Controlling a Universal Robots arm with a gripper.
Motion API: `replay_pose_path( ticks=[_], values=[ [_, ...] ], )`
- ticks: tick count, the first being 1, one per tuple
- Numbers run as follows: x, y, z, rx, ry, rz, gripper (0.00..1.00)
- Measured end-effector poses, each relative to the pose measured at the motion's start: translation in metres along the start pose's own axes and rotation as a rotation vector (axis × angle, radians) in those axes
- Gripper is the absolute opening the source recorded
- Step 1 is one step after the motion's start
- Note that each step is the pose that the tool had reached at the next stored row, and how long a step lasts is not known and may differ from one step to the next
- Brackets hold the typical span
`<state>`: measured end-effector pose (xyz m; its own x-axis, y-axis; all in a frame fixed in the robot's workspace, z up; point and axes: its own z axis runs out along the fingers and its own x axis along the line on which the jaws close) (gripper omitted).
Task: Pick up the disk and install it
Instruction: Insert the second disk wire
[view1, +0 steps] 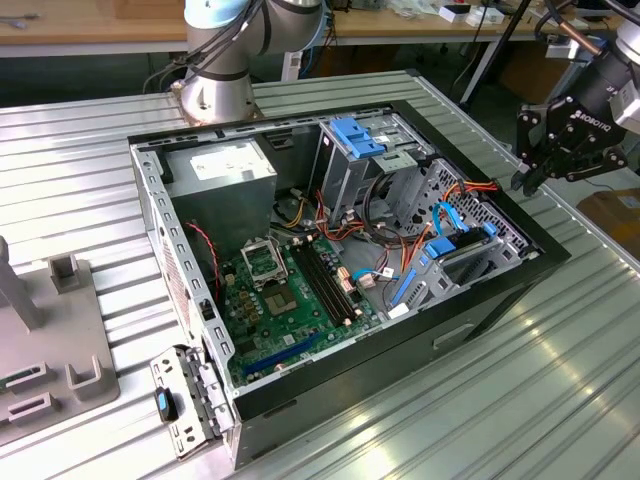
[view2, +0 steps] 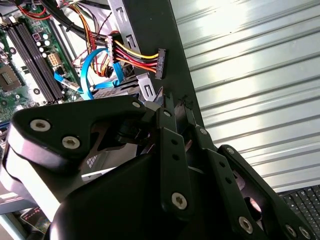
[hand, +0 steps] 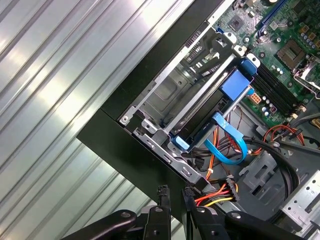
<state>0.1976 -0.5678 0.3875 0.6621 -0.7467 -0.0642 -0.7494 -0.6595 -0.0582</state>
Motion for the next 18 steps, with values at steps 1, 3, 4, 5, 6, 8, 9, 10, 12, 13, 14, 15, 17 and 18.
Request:
replay_pose_path(
  ticks=[1,3,4,5,6,8,9,10,12,13,14,15,17,18],
  values=[
    [0.0,0.0,0.0003,0.0,0.0,0.0,0.24],
    [0.0,-0.0001,0.0009,-0.0001,0.0,-0.001,0.24],
    [0.0005,-0.0007,0.0011,-0.0003,-0.0002,-0.004,0.24],
    [0.0009,-0.0011,0.0015,-0.0007,-0.0006,-0.01,0.24],
    [0.001,-0.0012,0.0018,-0.0013,-0.0012,-0.02,0.24],
    [0.0009,-0.0012,0.0028,-0.0041,-0.0038,-0.066,0.24],
    [0.0004,-0.0006,0.0032,-0.0042,-0.0041,-0.074,0.24],
    [-0.0005,0.0002,0.0035,-0.0041,-0.0037,-0.079,0.24],
    [-0.0024,0.002,0.0042,-0.0011,-0.0008,-0.087,0.24],
    [-0.0033,0.003,0.0045,0.0015,0.0017,-0.091,0.24],
    [-0.0048,0.0047,0.0049,0.0061,0.0061,-0.095,0.24],
    [-0.0067,0.0069,0.0051,0.0126,0.0122,-0.099,0.24],
    [-0.0078,0.0083,0.0051,0.0166,0.0159,-0.102,0.24],
    [-0.0079,0.0083,0.0051,0.0166,0.016,-0.102,0.24]
  ],
)
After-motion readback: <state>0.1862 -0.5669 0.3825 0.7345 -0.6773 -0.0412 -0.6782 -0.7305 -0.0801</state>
